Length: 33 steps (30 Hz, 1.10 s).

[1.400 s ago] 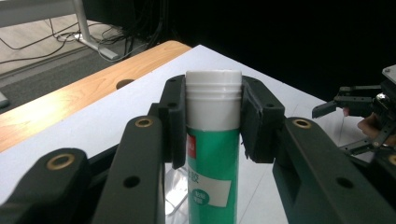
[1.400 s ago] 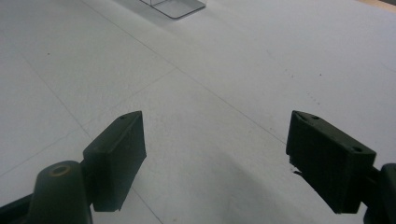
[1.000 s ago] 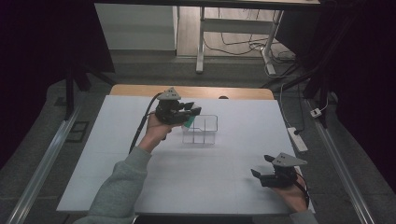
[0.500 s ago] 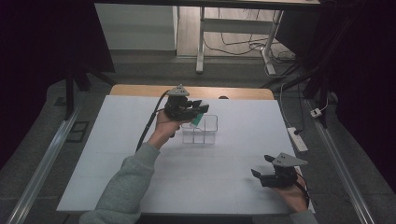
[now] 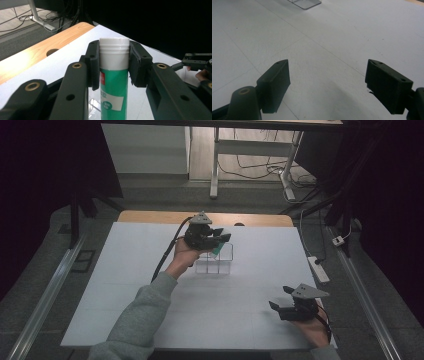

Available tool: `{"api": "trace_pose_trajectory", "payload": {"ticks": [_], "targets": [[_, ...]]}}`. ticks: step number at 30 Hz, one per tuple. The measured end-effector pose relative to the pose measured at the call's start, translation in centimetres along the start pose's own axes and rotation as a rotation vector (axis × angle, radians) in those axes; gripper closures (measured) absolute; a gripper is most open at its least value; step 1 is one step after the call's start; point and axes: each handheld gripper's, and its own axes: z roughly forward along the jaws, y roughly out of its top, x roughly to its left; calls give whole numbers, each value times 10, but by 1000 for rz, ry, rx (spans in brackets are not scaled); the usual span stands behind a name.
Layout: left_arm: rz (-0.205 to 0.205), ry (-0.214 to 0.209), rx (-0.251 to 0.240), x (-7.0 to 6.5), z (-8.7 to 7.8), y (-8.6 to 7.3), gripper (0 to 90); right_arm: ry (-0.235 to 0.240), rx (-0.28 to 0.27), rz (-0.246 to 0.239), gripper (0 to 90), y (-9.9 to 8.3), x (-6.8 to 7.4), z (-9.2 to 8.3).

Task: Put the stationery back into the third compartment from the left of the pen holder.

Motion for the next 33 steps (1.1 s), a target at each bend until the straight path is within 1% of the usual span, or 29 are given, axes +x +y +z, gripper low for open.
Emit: {"api": "trace_pose_trajectory", "payload": {"ticks": [3, 5, 7, 8, 9, 11, 15, 21, 26, 29, 31, 33], "targets": [[-1, -4, 2, -1, 4, 2, 641, 0, -3, 1, 193, 0, 0, 0], [5, -9, 10, -2, 7, 3, 641, 0, -2, 1, 193, 0, 0, 0], [15, -5, 14, -4, 10, 4, 641, 2, -4, 0, 193, 0, 0, 1], [11, -7, 11, -4, 11, 5, 641, 2, -4, 1, 193, 0, 0, 0], [10, -11, 11, -4, 12, 5, 641, -4, 0, -2, 193, 0, 0, 0], [17, -5, 19, -5, 16, 5, 641, 1, -1, 1, 193, 0, 0, 0], [17, -9, 25, -7, 22, 3, 641, 1, 1, 0, 194, 0, 0, 0], [25, 7, 24, -7, 30, 3, 640, -6, 2, -3, 194, 0, 0, -1], [10, 26, 20, -5, 37, 1, 640, -6, 2, -1, 194, 0, 0, -1], [12, 33, 28, -4, 43, -1, 639, -6, 4, -2, 194, -1, 0, -1], [5, 36, 30, -3, 46, -2, 639, -1, -3, 2, 194, -1, 0, -1], [5, 44, 27, -2, 47, -2, 639, -1, -2, 1, 195, -1, -1, -1]]}}
